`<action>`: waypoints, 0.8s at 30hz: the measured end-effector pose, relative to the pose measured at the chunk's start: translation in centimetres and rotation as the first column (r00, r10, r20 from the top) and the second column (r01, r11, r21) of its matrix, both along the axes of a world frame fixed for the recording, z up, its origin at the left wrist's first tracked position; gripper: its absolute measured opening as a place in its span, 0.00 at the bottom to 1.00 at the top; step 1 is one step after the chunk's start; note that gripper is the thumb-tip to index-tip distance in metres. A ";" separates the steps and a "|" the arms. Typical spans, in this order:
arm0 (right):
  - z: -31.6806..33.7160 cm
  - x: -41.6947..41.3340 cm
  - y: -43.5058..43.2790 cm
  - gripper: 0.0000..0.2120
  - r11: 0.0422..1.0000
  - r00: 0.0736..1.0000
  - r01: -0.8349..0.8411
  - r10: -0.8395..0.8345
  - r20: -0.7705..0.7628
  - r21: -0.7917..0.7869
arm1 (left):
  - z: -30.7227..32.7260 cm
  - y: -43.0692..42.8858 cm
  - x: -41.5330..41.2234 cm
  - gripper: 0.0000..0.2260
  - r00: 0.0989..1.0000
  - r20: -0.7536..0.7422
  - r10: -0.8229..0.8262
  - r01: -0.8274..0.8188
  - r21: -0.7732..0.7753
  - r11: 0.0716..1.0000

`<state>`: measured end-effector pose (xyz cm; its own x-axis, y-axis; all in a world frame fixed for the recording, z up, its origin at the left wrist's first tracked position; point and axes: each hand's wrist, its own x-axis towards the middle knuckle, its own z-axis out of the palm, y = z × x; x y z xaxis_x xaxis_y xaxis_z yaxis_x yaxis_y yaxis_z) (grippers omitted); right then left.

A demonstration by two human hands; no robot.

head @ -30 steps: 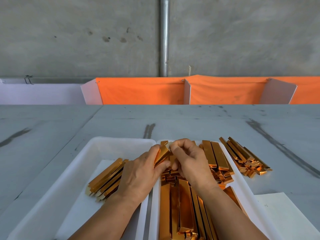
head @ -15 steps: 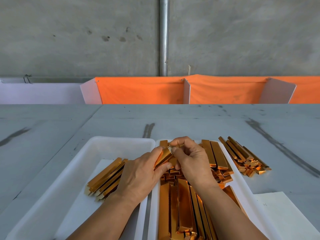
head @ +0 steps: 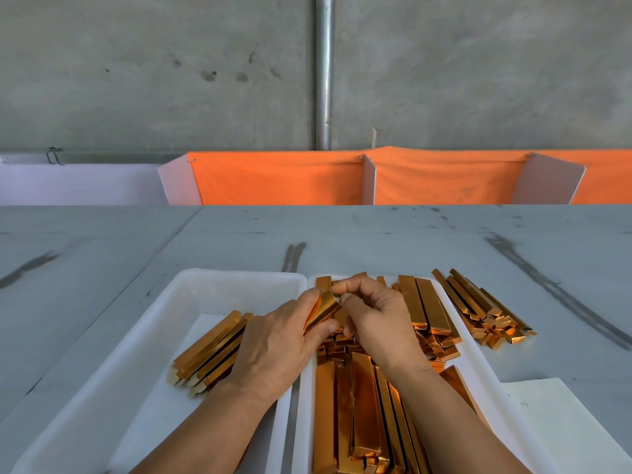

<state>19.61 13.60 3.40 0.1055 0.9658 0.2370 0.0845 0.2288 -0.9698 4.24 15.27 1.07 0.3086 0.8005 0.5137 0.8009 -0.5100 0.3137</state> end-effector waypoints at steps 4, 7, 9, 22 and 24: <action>0.0 -0.1 -0.1 0.09 1.000 0.999 -0.004 0.003 0.033 0.024 | 0.0 -0.1 -0.1 0.26 1.000 0.015 -0.004 0.003 0.007 1.000; -0.1 -0.2 -0.1 0.06 0.999 0.998 0.011 -0.013 0.054 0.041 | 0.0 -0.1 -0.1 0.26 1.000 0.018 -0.011 0.011 0.012 1.000; -0.1 -0.3 0.0 0.04 0.999 0.998 0.026 -0.028 0.062 0.039 | 0.1 -0.1 -0.1 0.28 1.000 0.010 -0.016 0.016 0.012 1.000; -0.4 -0.2 0.2 0.07 0.998 0.988 0.055 -0.058 0.146 0.029 | -0.5 0.2 -0.1 0.28 0.995 -0.096 0.040 -0.036 0.041 0.999; -0.4 -0.2 0.3 0.07 0.998 0.988 0.053 -0.056 0.146 0.022 | -0.4 0.1 0.0 0.29 0.992 -0.120 0.043 -0.038 0.047 0.998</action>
<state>19.43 13.87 2.97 0.1207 0.9549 0.2713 0.2383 0.2374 -0.9417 4.22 15.40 0.64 0.3387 0.7906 0.5102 0.8519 -0.4879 0.1905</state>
